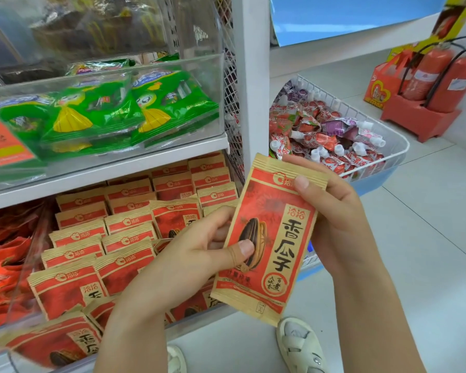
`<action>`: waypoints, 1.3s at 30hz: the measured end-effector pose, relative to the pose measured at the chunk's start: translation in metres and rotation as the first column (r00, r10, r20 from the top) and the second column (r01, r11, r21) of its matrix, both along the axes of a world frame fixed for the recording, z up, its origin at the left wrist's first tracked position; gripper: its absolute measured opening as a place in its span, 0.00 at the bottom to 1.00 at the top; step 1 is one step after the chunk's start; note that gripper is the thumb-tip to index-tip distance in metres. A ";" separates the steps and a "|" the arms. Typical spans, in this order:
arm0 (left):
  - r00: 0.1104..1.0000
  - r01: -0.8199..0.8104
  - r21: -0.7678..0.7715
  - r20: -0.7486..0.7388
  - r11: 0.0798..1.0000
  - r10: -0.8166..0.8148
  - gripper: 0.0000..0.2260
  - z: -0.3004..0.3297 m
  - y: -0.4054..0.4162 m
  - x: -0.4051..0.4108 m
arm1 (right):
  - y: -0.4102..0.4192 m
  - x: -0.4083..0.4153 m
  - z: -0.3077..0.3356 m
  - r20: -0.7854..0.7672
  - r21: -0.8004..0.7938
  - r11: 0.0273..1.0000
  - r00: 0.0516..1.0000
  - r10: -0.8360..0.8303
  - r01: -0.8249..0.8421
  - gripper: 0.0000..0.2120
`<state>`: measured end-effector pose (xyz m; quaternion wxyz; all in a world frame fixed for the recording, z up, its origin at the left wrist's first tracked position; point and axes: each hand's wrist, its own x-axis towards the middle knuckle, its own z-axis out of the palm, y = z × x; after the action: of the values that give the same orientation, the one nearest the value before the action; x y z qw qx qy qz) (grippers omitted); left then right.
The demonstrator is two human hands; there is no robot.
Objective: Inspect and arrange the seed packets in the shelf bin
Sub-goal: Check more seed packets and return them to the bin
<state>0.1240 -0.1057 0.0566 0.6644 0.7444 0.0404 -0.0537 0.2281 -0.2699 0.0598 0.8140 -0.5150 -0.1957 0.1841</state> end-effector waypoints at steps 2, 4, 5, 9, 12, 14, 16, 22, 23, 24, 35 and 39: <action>1.000 -0.011 -0.011 0.008 1.000 0.011 0.19 0.000 0.000 0.001 | 0.000 0.001 -0.001 -0.013 0.025 0.999 0.999 -0.037 0.037 0.09; 0.999 -0.029 -0.013 0.018 0.999 0.029 0.19 -0.001 0.000 0.001 | 0.001 0.003 -0.002 -0.022 0.051 0.996 0.997 -0.070 0.071 0.05; 0.999 -0.043 -0.016 0.025 0.999 0.043 0.18 -0.001 0.000 0.001 | 0.001 0.005 -0.003 -0.015 0.069 0.995 0.997 -0.076 0.077 0.06; 0.977 -0.182 -0.094 0.092 0.979 0.191 0.18 0.004 0.001 -0.001 | -0.004 0.009 -0.008 0.092 0.026 0.993 0.989 0.114 -0.117 0.34; 0.885 -0.391 -0.214 0.181 0.895 0.430 0.17 0.012 0.004 -0.002 | -0.002 0.003 -0.007 0.177 -0.180 0.948 0.940 0.292 -0.260 0.39; 0.796 -0.497 -0.301 0.216 0.814 0.566 0.17 0.015 0.008 -0.003 | 0.003 -0.004 -0.007 0.202 -0.305 0.904 0.908 0.367 -0.298 0.39; 0.746 -0.545 -0.329 0.228 0.771 0.625 0.17 0.017 0.008 -0.003 | 0.011 -0.011 -0.008 0.247 -0.412 0.877 0.896 0.370 -0.249 0.40; 0.743 -0.540 -0.343 0.234 0.769 0.627 0.18 0.015 0.005 -0.002 | 0.036 -0.030 -0.008 0.334 -0.393 0.919 0.924 0.187 -0.043 0.30; 0.744 -0.535 -0.353 0.233 0.768 0.626 0.18 0.016 0.005 -0.002 | 0.037 -0.031 -0.008 0.325 -0.376 0.926 0.931 0.168 -0.036 0.27; 0.746 -0.530 -0.362 0.232 0.767 0.625 0.18 0.016 0.006 -0.003 | 0.037 -0.031 -0.008 0.317 -0.367 0.929 0.934 0.166 -0.041 0.24; 0.764 -0.512 -0.358 0.226 0.781 0.605 0.19 0.016 0.004 -0.001 | 0.015 -0.012 -0.009 0.225 -0.282 0.944 0.945 0.239 -0.171 0.08; 0.755 -0.523 -0.345 0.237 0.779 0.612 0.18 0.014 0.003 -0.001 | 0.011 -0.008 -0.008 0.222 -0.291 0.933 0.934 0.281 -0.212 0.07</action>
<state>0.1233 -0.1031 0.0709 0.7363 0.6011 0.1450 0.2749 0.2202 -0.2592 0.0514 0.6761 -0.6087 -0.3382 0.2408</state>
